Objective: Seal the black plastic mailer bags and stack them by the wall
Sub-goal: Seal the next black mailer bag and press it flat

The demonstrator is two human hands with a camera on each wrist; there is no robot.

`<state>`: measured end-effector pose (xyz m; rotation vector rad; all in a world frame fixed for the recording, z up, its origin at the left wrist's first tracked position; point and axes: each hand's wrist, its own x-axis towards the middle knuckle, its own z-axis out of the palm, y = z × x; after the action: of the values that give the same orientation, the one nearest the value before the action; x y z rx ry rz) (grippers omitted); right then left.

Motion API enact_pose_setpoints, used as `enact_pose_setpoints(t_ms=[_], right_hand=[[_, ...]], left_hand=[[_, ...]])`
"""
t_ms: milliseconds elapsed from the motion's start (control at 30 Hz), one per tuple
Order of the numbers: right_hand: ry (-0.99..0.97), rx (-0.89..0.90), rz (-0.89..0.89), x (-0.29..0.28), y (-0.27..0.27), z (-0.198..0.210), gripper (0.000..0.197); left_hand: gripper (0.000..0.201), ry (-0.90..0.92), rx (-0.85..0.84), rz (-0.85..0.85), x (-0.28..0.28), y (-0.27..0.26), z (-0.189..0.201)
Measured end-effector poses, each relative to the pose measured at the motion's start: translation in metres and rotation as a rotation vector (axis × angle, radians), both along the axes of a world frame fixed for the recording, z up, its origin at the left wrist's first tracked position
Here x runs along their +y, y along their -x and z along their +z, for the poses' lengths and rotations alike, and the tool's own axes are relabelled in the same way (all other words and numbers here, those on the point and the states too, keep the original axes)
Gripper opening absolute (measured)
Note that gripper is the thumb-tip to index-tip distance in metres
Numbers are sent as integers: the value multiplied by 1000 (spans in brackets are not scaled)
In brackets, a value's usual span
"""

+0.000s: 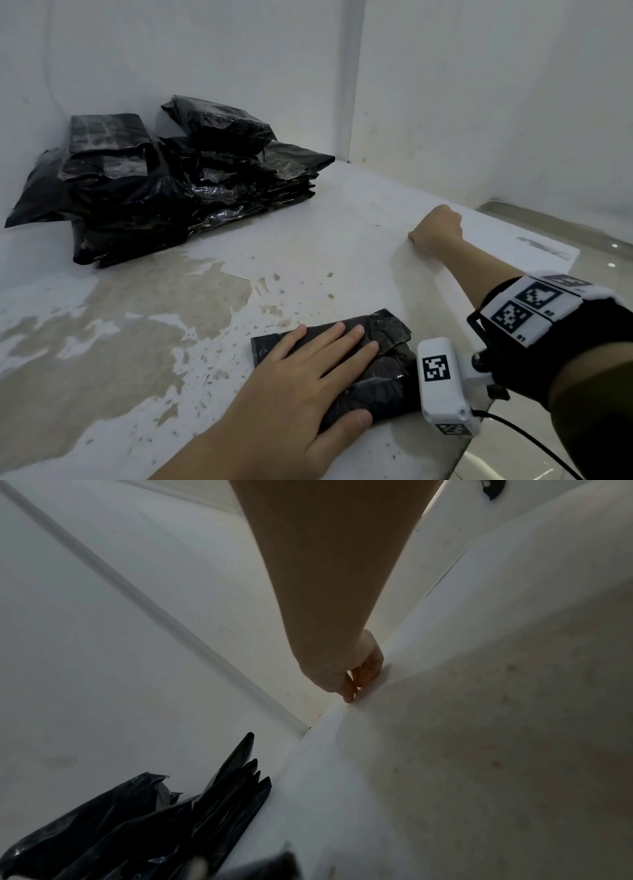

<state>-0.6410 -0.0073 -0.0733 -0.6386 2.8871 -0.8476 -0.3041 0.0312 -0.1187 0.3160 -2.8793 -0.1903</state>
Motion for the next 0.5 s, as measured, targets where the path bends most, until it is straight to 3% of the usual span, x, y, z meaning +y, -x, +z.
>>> enact_pose_setpoints(t_ms=[100, 367, 500], right_hand=[[15, -33, 6, -1, 6, -1, 37], [-75, -42, 43, 0, 5, 7, 31], [14, -110, 31, -4, 8, 7, 27]], left_hand=[[58, 38, 6, 17, -1, 1, 0], [58, 37, 12, 11, -2, 1, 1], [58, 24, 14, 4, -2, 0, 1]])
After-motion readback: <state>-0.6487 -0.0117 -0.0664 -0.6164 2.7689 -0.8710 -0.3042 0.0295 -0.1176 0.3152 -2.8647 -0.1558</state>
